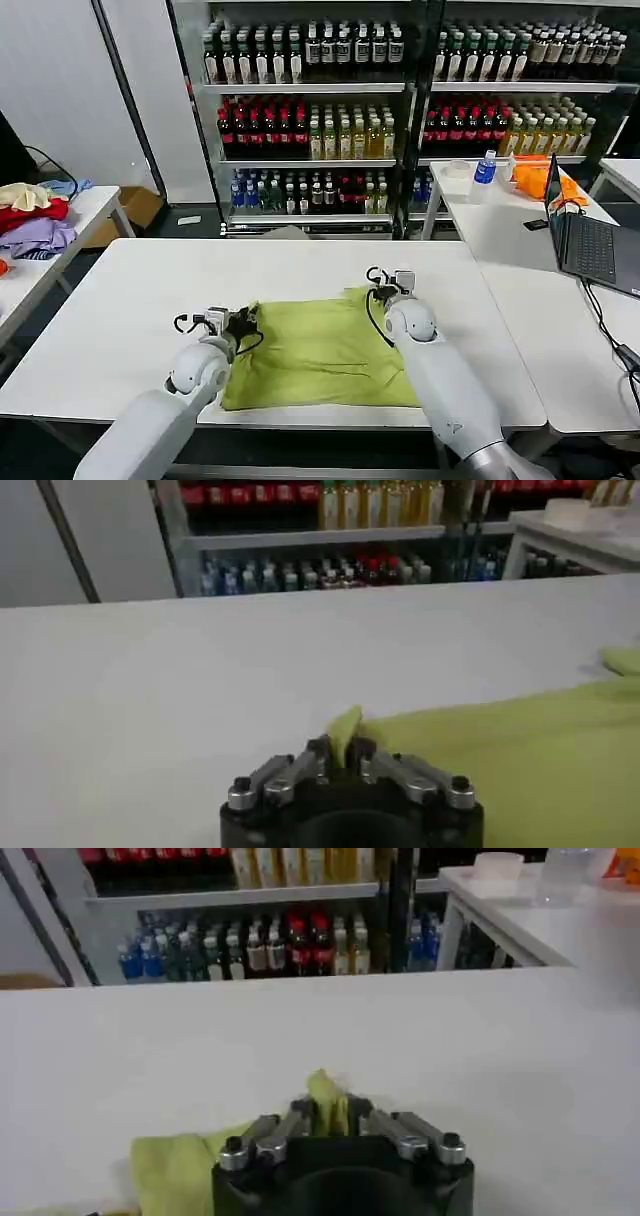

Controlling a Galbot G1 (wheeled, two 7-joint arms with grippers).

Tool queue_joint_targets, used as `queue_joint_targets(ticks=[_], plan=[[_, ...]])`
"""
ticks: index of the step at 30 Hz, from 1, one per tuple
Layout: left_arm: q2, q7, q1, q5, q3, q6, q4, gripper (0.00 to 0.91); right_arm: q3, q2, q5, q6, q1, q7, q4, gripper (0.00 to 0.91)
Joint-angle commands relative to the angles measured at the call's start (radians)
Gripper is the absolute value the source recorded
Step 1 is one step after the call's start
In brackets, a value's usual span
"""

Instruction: Fold and organize the clothes.

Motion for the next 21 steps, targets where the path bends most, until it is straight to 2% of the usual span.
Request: queue_joint_targets(ticks=[1,4,7,14,21], plan=[[0.016,0.003,0.026,-0.012,-0.029,-0.013,-0.102,0.020,-0.004,-0.023,-0.038,0.070,-0.065,0.001,0.148,0.000],[0.018,0.000,0.022,-0.020,-0.042,-0.012,-0.109,0.020,0.006,-0.039,-0.036,0.113,-0.103,0.005,0.211,0.000],[0.026,-0.002,0.022,-0.039,-0.055,-0.013,-0.132,0.020,0.023,-0.055,-0.027,0.125,-0.128,0.001,0.292,0.000],[0.067,-0.001,0.061,-0.056,-0.084,-0.003,-0.239,0.020,0.056,-0.120,-0.008,0.108,-0.198,-0.015,0.470,0.000],[0.105,0.002,0.134,-0.061,-0.120,0.008,-0.321,0.020,0.108,-0.184,0.005,0.080,-0.327,-0.009,0.643,0.000]])
